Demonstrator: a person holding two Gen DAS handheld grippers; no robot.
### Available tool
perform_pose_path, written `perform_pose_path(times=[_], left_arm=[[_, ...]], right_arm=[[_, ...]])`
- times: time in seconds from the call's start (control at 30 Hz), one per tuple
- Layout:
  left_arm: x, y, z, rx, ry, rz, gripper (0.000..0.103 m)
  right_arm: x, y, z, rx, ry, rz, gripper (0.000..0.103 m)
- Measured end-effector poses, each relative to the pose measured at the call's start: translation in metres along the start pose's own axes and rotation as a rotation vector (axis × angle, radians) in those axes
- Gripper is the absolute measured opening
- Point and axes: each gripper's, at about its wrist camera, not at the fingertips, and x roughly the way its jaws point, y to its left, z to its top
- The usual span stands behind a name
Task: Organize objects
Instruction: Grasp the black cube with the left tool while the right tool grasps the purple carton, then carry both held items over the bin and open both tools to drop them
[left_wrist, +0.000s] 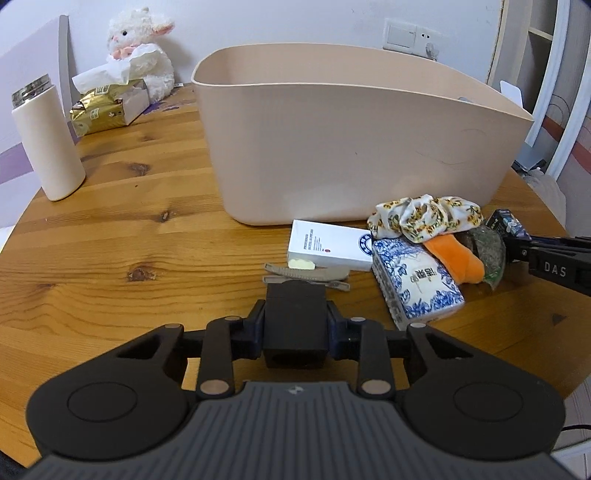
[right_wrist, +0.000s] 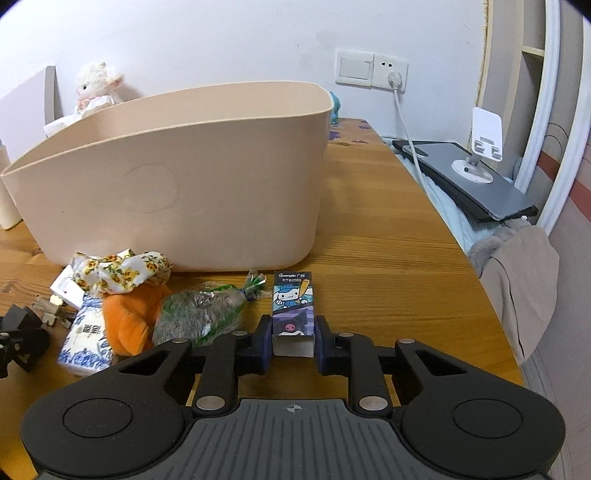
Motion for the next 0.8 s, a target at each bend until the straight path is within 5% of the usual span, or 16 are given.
perform_pose_path(times=[0.33,0.8], left_arm=[[-0.039,0.006,0.010,-0.024,-0.107,-0.018,0.034],[-0.082,0.022,0.082,-0.056,-0.326,-0.004,0.034]], right_arm=[[-0.052,-0.012,0.007,0.034,-0.115,-0.011,0.021],[-0.083,-0.003,0.066,0.008,-0.306,-0.006,0.021]])
